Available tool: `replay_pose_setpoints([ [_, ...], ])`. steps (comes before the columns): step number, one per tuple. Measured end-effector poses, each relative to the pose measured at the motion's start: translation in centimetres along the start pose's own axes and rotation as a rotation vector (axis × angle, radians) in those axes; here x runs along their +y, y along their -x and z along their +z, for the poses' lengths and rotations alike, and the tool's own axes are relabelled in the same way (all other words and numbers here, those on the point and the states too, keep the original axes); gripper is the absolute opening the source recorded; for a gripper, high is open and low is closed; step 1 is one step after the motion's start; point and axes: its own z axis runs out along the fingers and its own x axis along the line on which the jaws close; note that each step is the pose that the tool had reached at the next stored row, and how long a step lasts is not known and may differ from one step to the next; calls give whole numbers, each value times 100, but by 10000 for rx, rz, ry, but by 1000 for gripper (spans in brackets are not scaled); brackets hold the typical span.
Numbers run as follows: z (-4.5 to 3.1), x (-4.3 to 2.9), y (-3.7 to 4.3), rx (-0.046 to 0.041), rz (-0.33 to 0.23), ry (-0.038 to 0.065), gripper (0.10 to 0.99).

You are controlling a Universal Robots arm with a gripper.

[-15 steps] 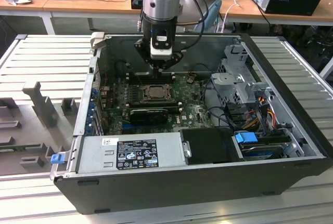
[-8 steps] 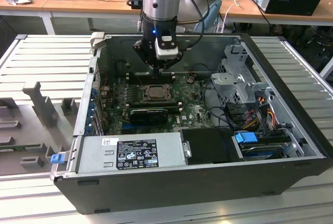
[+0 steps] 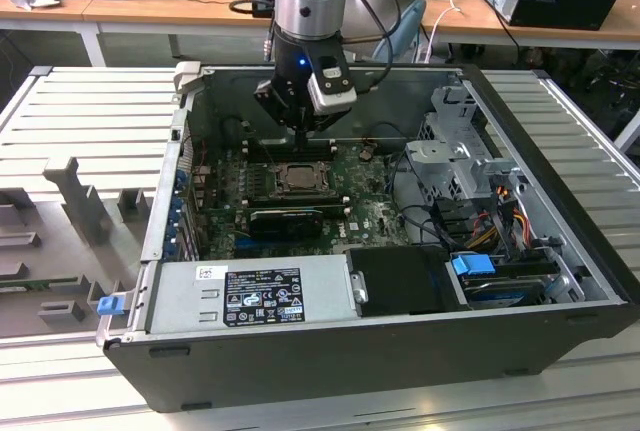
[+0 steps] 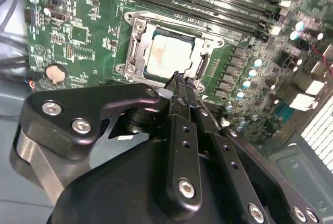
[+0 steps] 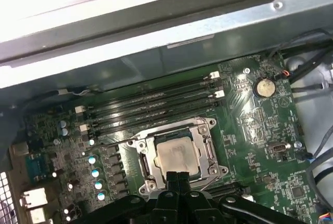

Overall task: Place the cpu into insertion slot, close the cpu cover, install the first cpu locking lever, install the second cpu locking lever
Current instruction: 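Install the first cpu locking lever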

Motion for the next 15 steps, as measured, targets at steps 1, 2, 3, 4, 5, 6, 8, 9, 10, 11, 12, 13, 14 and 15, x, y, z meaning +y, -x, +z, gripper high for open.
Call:
replay_pose_setpoints([
  [1,0,0,0,1,-277,-2,106],
  [2,1,0,0,-4,-585,-4,106],
  [3,1,0,0,-10,-806,-5,106],
  [4,1,0,0,-17,-996,-4,106],
  [5,1,0,0,-20,-1105,-5,106],
  [6,1,0,0,-21,-1310,-6,106],
  [8,2,0,0,-19,-1525,-8,106],
  [9,1,0,0,-18,-1620,-9,106],
  [10,2,0,0,-18,-1711,-9,106],
  [11,2,0,0,-17,-1821,-11,106],
  [12,2,0,0,-18,-1911,-11,106],
  [13,2,0,0,-17,-2041,-12,106],
  [14,2,0,0,-17,-2231,-14,106],
  [15,2,0,0,-23,-2420,-14,106],
])
